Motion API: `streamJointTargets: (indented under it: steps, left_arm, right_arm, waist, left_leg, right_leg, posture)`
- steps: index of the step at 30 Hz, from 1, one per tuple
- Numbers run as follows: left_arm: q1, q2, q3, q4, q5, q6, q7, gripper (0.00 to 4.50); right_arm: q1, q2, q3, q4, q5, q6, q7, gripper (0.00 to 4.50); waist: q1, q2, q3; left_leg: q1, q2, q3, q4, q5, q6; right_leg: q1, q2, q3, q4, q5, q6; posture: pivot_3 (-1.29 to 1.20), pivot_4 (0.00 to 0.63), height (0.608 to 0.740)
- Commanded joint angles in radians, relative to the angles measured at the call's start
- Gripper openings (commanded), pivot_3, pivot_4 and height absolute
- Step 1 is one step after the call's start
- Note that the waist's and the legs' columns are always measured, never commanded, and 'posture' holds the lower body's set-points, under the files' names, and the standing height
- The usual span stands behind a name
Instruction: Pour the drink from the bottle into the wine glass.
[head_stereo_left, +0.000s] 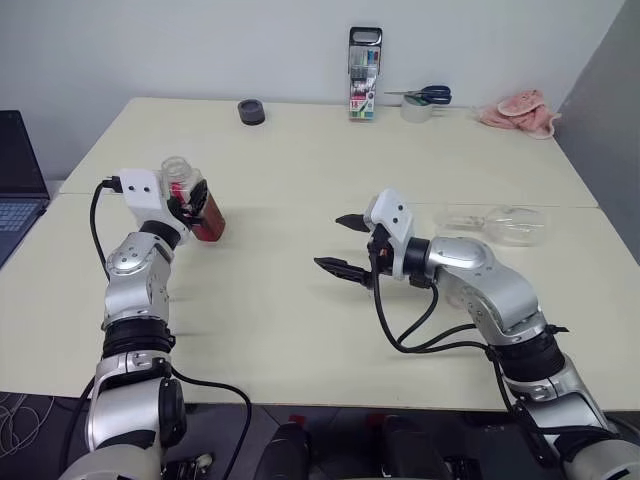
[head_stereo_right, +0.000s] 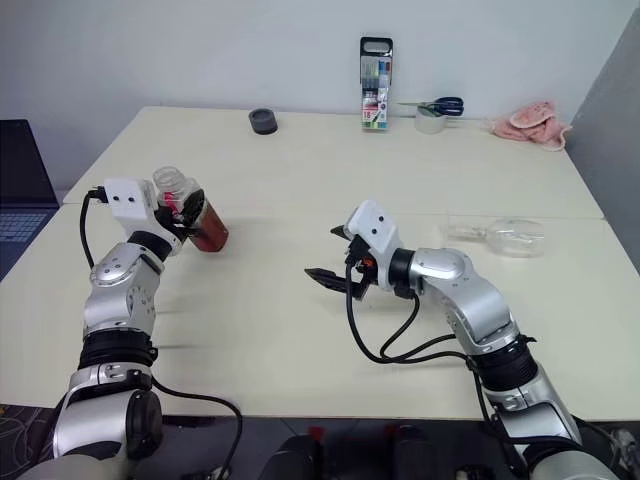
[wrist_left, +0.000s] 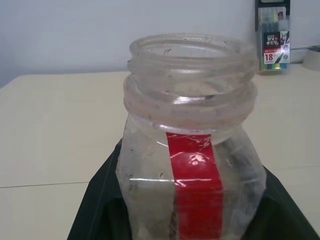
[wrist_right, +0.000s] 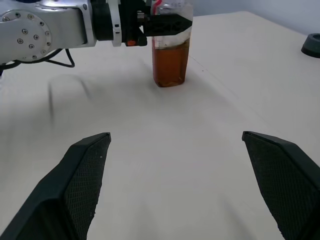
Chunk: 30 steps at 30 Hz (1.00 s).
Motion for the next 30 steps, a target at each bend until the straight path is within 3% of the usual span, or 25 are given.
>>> streamJointTargets:
  steps: [1, 6, 22, 30]
  left_arm:
    - [0.02, -0.004, 0.0, -0.025, -0.01, 0.0, -0.007, 3.03]
    - [0.027, -0.003, -0.003, -0.023, -0.013, -0.004, -0.013, 4.47]
    - [0.164, -0.032, -0.052, -0.03, 0.068, -0.134, 0.024, 4.47]
    - [0.344, -0.013, -0.077, -0.189, 0.098, -0.139, -0.002, 4.47]
  right_arm:
    - [-0.025, 0.012, -0.002, -0.033, -0.006, -0.014, 0.003, 4.5]
    - [-0.023, 0.019, -0.001, -0.044, -0.015, -0.01, 0.002, 4.5]
    - [0.154, -0.003, 0.029, -0.111, -0.111, -0.072, -0.052, 4.5]
    - [0.333, -0.085, -0.066, -0.224, -0.08, -0.018, -0.066, 4.5]
  waist:
    - [0.0, 0.0, 0.0]
    - [-0.001, 0.0, 0.0]
    - [0.0, 0.0, 0.0]
    - [0.001, 0.0, 0.0]
  left_leg:
    - [0.0, 0.0, 0.0, 0.0, 0.0, 0.0]
    - [0.0, 0.0, 0.0, 0.0, 0.0, 0.0]
    - [0.0, 0.0, 0.001, 0.0, 0.0, 0.001]
    - [0.0, 0.001, 0.0, -0.001, -0.002, 0.003]
  right_leg:
    - [0.0, 0.0, 0.0, 0.0, 0.0, 0.0]
    - [-0.001, 0.001, 0.0, 0.0, 0.0, 0.0]
    - [-0.001, 0.001, 0.001, 0.001, 0.0, 0.0]
    - [-0.001, 0.001, 0.001, 0.001, 0.0, 0.0]
  posture:
    - [0.0, 0.15, 0.74]
    - [0.0, 0.15, 0.74]
    - [0.0, 0.15, 0.74]
    - [0.0, 0.15, 0.74]
